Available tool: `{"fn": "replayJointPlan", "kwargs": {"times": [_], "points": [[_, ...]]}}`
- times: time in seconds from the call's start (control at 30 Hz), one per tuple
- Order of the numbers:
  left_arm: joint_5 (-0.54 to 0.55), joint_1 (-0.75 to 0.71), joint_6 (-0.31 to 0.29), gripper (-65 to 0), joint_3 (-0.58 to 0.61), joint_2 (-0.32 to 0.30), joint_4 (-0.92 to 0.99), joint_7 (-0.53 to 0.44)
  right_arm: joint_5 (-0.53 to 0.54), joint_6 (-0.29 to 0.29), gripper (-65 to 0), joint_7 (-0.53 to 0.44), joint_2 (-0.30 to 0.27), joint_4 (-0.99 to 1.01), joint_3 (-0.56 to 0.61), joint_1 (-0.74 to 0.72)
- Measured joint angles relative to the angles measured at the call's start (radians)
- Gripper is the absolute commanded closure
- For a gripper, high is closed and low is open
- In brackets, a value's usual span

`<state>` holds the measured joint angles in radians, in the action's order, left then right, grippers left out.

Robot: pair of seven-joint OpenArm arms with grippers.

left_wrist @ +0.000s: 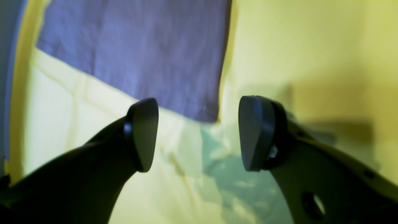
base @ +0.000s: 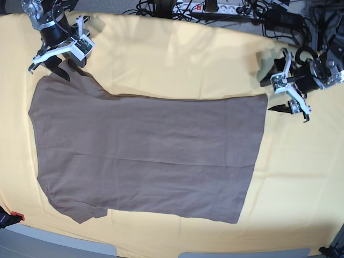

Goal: Fold the T-shirt properly
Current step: 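Move both grippers down to the shirt's shoulder corners and grasp them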

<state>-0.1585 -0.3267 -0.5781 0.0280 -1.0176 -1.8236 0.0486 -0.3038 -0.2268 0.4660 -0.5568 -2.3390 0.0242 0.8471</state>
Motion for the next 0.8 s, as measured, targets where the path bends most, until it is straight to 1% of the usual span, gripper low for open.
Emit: {"fn": "replayJointPlan", "kwargs": {"times": [0.07,0.13,0.27,0.47,0.53,0.57,0.67,0.7,0.8], "points": [[-0.027,0.071,0.036,-40.5,0.103,-0.019,0.043,-0.002,0.011,-0.013,-34.3,-0.003,0.000,0.000,0.001,0.000],[-0.045,0.156,0.071,-40.5,0.202,-0.026,0.072,-0.013,0.025,-0.011,-34.3,-0.004,0.000,0.000,0.001,0.001],[-0.078,0.318,0.087,-40.5,0.370,-0.027,0.117,-0.024,0.045,-0.001,-34.3,-0.006,0.000,0.005,0.000,-0.001],[-0.088,0.519,0.098,-40.2,0.581,-0.003,0.180,-0.034,0.044,-0.010,-34.3,-0.003,0.003,0.112,0.001,-0.018],[-0.085,0.555,0.100,-38.7,0.618,0.006,0.196,-0.038,0.043,-0.026,-34.3,-0.004,0.003,0.146,0.000,-0.037],[-0.084,0.566,0.099,-36.0,0.628,0.013,0.204,-0.043,0.045,-0.031,-34.3,-0.004,0.003,0.166,0.000,-0.047],[-0.086,0.574,0.096,-24.8,0.632,0.031,0.211,-0.039,0.047,-0.048,-34.5,0.001,0.003,0.224,0.000,-0.083],[-0.086,0.576,0.095,-23.0,0.633,0.035,0.211,-0.031,0.044,-0.047,-34.7,0.005,0.003,0.235,0.000,-0.099],[-0.085,0.577,0.092,-22.8,0.633,0.037,0.211,-0.031,0.043,-0.051,-34.7,0.007,-0.014,0.262,0.000,-0.126]]}}
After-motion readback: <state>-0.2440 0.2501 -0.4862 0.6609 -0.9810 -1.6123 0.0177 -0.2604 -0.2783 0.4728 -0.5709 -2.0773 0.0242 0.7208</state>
